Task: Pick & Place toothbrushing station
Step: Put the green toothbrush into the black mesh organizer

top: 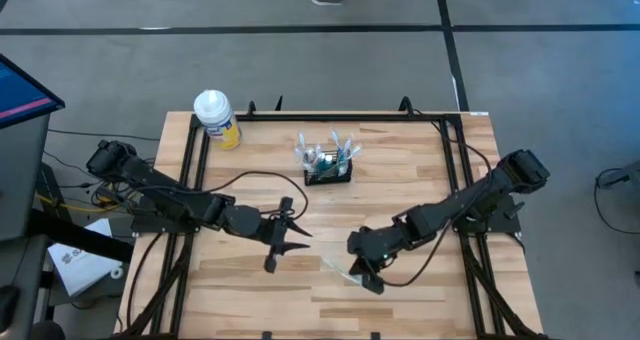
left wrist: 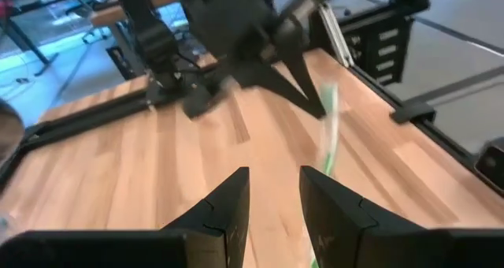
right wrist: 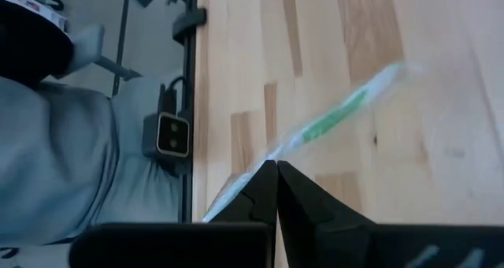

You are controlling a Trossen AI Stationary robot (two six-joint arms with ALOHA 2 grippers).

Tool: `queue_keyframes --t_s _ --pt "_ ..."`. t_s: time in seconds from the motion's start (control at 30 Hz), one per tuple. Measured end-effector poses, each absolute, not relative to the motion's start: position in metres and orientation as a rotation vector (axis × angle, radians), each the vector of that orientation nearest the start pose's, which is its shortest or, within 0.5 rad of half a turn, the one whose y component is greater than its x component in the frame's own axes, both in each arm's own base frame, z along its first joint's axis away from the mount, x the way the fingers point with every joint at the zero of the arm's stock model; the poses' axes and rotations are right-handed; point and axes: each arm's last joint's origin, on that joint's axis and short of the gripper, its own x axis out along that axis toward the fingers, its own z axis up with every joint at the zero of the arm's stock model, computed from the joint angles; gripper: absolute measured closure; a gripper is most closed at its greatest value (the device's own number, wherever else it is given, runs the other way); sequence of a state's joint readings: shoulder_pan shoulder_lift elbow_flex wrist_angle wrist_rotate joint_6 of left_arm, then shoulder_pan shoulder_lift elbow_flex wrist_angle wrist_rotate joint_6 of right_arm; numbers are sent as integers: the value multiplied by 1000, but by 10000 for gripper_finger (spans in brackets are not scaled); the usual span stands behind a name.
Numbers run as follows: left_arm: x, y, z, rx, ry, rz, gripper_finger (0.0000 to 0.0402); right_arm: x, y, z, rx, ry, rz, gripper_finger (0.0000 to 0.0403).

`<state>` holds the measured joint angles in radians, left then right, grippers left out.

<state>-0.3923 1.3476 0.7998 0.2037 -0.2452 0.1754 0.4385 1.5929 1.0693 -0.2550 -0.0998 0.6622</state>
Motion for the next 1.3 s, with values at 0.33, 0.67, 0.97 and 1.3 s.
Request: queue_keyframes --t_s 0.33,0.67,0.97,1.3 --pt "271 -107 235 213 333 -256 294 314 136 242 440 854 242 403" --pt "272 -108 232 211 347 -268 294 300 149 213 468 1054 171 403" --pt "272 -108 232 211 345 -268 294 305 180 170 578 1220 241 403" --pt "272 -108 232 210 344 -268 294 309 182 150 604 1287 220 367"
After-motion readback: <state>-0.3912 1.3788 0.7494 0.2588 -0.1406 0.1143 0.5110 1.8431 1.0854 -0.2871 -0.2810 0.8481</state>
